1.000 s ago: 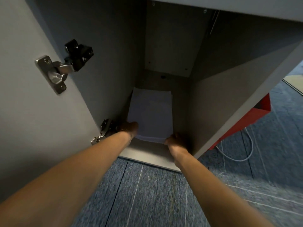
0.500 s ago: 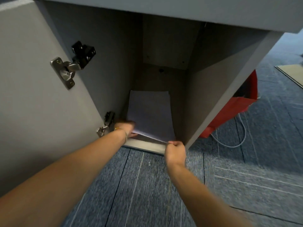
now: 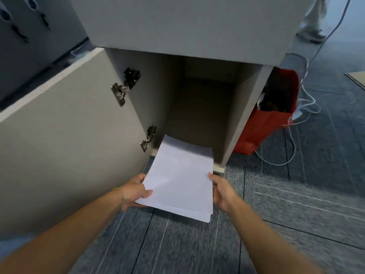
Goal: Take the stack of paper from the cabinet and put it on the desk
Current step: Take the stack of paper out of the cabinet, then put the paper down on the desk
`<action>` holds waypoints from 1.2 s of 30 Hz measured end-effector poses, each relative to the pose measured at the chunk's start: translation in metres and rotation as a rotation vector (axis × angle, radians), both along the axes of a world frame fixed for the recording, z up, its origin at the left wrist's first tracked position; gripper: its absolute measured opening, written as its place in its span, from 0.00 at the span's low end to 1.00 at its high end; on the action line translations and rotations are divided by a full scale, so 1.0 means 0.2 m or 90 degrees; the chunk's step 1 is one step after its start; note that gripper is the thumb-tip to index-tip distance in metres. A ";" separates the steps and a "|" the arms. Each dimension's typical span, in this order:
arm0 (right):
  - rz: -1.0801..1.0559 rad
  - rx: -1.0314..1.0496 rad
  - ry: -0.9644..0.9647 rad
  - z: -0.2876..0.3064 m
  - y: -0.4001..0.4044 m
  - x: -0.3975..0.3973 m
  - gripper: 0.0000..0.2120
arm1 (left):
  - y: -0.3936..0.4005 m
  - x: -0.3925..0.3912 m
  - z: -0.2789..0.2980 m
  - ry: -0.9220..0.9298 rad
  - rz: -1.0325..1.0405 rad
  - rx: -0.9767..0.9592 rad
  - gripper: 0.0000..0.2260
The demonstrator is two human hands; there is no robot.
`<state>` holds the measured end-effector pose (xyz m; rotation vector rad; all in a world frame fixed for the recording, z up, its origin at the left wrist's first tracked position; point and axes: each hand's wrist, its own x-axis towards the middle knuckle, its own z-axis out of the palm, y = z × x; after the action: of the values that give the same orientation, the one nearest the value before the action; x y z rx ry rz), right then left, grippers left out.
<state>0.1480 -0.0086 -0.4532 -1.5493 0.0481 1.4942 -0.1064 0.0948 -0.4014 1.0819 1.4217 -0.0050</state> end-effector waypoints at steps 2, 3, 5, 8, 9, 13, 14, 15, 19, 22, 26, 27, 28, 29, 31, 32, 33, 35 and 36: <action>0.078 0.019 -0.078 0.07 -0.01 -0.04 0.12 | -0.08 -0.03 0.07 -0.001 -0.023 0.002 0.20; 0.110 0.033 -0.119 0.10 -0.01 -0.05 0.15 | -0.10 -0.05 0.10 -0.016 -0.019 -0.008 0.21; 0.122 0.067 -0.154 0.15 -0.01 -0.06 0.20 | -0.13 -0.06 0.15 -0.059 0.013 -0.046 0.23; 0.131 0.086 -0.182 0.24 -0.03 -0.07 0.21 | -0.09 -0.03 0.19 -0.150 0.113 -0.089 0.28; 0.139 0.087 -0.190 0.27 -0.04 -0.08 0.20 | -0.08 -0.01 0.19 -0.177 0.146 -0.093 0.27; 0.137 0.068 -0.240 0.45 -0.12 -0.08 0.22 | -0.13 0.08 0.25 -0.207 0.180 -0.068 0.16; 0.144 0.055 -0.252 0.52 -0.15 -0.08 0.23 | -0.17 0.09 0.30 -0.200 0.188 -0.053 0.15; 0.151 0.045 -0.264 0.60 -0.18 -0.10 0.24 | -0.22 0.09 0.35 -0.185 0.197 -0.031 0.14; 0.176 0.031 -0.302 1.01 -0.33 -0.20 0.23 | -0.42 0.09 0.67 -0.089 0.207 0.061 0.12; 0.160 0.036 -0.317 1.39 -0.42 -0.28 0.24 | -0.56 0.08 1.02 -0.066 0.235 0.044 0.11; 0.165 0.024 -0.343 1.89 -0.53 -0.33 0.23 | -0.71 0.05 1.56 -0.139 0.297 0.007 0.18; 0.162 0.023 -0.345 2.02 -0.56 -0.33 0.23 | -0.74 0.05 1.70 -0.155 0.308 -0.001 0.19; 0.160 0.020 -0.350 2.15 -0.58 -0.33 0.22 | -0.77 0.05 1.83 -0.169 0.317 -0.008 0.18; 0.157 0.029 -0.354 2.27 -0.60 -0.32 0.22 | -0.79 0.06 1.96 -0.174 0.324 -0.009 0.16; 0.142 0.052 -0.353 2.53 -0.63 -0.30 0.23 | -0.82 0.10 2.19 -0.169 0.325 0.008 0.14; 0.132 0.059 -0.351 2.65 -0.64 -0.28 0.24 | -0.83 0.12 2.30 -0.160 0.318 0.029 0.14; 0.119 0.069 -0.352 2.77 -0.65 -0.26 0.24 | -0.83 0.15 2.40 -0.146 0.304 0.057 0.15; 0.099 0.075 -0.357 2.99 -0.65 -0.19 0.23 | -0.82 0.24 2.63 -0.125 0.270 0.115 0.14; 0.087 0.082 -0.358 3.09 -0.64 -0.14 0.21 | -0.81 0.29 2.74 -0.121 0.259 0.139 0.14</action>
<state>0.1195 -0.1374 0.1647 -1.8384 -0.4781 1.0898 -0.0490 -0.0669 0.1470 0.9220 1.4673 0.5422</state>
